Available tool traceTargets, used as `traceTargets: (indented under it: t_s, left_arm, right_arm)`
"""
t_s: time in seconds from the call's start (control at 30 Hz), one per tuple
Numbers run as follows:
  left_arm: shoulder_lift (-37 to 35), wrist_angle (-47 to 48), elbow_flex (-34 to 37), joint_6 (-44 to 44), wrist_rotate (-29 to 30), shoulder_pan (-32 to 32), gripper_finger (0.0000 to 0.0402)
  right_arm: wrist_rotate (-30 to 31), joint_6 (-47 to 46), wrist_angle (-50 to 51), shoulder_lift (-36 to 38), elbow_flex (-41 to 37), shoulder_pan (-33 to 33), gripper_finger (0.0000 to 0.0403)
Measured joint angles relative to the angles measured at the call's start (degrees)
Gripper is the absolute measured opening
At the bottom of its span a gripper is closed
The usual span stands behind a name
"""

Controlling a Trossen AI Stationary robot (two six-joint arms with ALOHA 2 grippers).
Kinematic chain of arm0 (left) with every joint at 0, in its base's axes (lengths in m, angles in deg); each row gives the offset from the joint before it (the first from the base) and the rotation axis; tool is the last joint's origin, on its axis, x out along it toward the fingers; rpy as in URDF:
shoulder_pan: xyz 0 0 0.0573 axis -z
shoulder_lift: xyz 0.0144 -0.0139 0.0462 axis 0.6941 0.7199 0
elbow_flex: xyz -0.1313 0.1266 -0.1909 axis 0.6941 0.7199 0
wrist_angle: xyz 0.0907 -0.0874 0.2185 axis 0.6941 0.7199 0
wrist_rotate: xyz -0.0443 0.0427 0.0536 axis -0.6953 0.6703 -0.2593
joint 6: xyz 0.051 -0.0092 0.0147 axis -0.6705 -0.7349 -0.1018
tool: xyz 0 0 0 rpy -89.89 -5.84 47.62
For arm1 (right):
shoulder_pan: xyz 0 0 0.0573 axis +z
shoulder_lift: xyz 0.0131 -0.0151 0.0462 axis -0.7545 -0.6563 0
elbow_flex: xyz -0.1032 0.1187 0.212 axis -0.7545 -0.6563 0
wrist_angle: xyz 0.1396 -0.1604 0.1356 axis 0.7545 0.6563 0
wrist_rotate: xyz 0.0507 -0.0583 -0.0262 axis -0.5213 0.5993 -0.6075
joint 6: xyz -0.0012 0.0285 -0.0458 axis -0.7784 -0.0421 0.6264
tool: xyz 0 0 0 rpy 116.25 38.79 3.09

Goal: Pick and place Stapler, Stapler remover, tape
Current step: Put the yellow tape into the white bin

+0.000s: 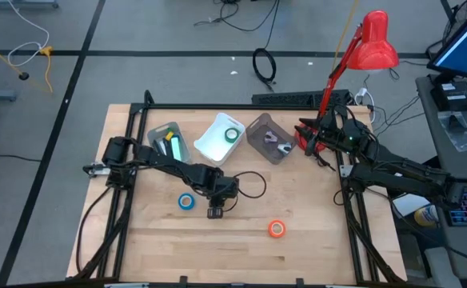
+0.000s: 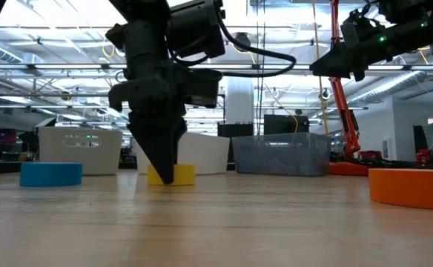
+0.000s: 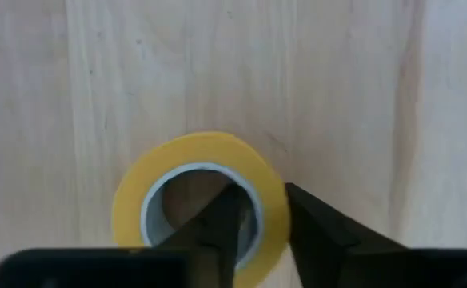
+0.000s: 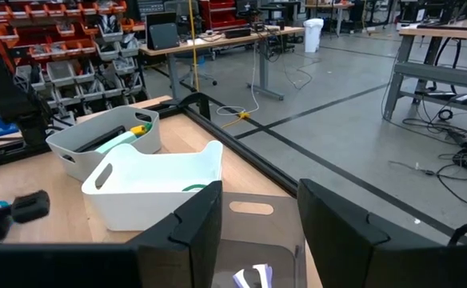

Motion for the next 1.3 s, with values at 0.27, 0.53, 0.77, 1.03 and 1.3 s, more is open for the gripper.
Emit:
traceTargets:
  t_s: [0.27,0.53,0.77,1.03,1.3]
  left_arm:
    - [-6.7,4.1,-0.2,0.0,-0.5,-2.3,0.0033]
    - [-23.9,4.8,-0.3,3.2,2.2,-9.1,0.0037]
    - [-33.2,2.9,-0.4,-4.2,16.3,-18.8,0.004]
    - [-29.5,-5.3,-0.4,-10.8,11.3,-29.5,0.0038]
    - [-20.0,-10.5,-0.4,-6.4,4.2,-33.1,0.0037]
  right_arm:
    - [0.1,0.0,-0.2,0.0,0.0,0.0,0.0155]
    - [0.2,0.0,-0.3,0.0,0.0,0.0,0.0155]
    - [0.2,0.0,-0.3,0.0,0.0,0.0,0.0155]
    - [0.3,0.0,-0.5,0.0,0.0,0.0,0.0155]
    - [0.3,0.0,-0.7,0.0,0.0,0.0,0.0155]
